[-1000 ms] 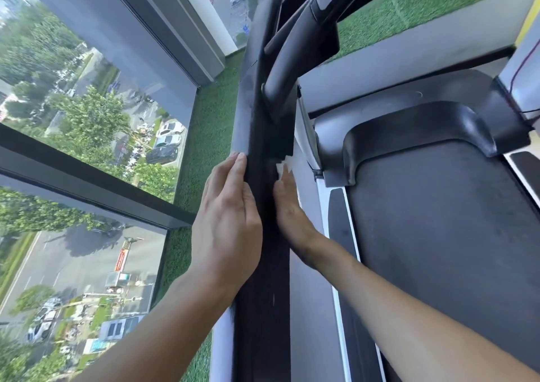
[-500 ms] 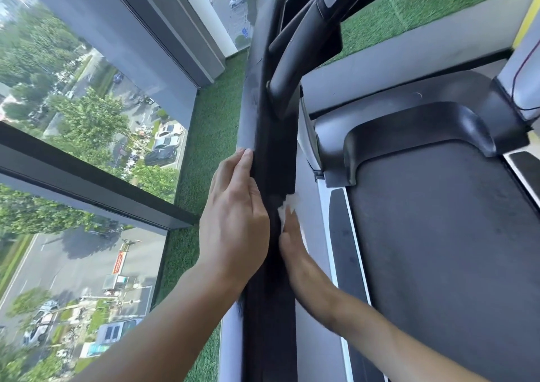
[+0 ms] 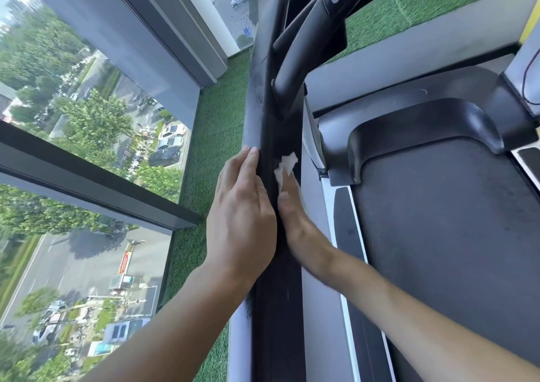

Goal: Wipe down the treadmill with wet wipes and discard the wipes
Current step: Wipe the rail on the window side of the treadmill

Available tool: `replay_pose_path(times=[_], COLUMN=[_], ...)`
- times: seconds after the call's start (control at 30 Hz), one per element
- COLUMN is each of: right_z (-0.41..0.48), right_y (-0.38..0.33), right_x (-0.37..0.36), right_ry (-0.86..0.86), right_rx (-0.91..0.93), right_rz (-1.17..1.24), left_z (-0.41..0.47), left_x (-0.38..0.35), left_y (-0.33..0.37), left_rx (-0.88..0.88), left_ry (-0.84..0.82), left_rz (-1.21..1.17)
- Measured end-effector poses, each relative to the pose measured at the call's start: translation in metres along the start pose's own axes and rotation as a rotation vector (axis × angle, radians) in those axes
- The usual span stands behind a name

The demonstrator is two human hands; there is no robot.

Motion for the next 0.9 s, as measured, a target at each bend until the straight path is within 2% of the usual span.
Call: replay_pose_path(times=[0.1, 0.27, 0.47, 0.63, 0.8, 0.9], right_z=[0.019, -0.007, 0.011, -0.035, 0.007, -0.011], right_y=[-0.006, 0.026, -0.009, 0.004, 0.000, 0.016], right_x=[0.005, -0.020, 0.007, -0.017, 0.007, -0.001], right_ry=[0.052, -0.016, 0.046, -0.079, 0.033, -0.011], right_rx=[0.038, 0.127, 0.050, 0.161, -0.001, -0.078], right_rz=[-0.013, 0.001, 0.000, -0.027, 0.001, 0.030], left_z=[0.001, 0.002, 0.002, 0.002, 0.003, 0.001], left_x=[0.000, 0.002, -0.001, 0.001, 0.000, 0.000], left_y=[0.000, 0.003, 0.000, 0.003, 0.000, 0.000], left_rx=[0.004, 0.001, 0.008, 0.006, 0.002, 0.004], left_ry=[-0.003, -0.016, -0.008, -0.023, -0.018, -0.011], left_rz=[-0.003, -0.019, -0.002, -0.031, -0.005, -0.003])
Point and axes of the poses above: each hand's wrist, its own z-axis towards the middle knuckle, its own x-axis out of the back of the hand, y = z × x, the point moved 5 cm from there along z, towards the middle knuckle, and after that the axes turned 7 degrees about -x, right-handed, at the moved point
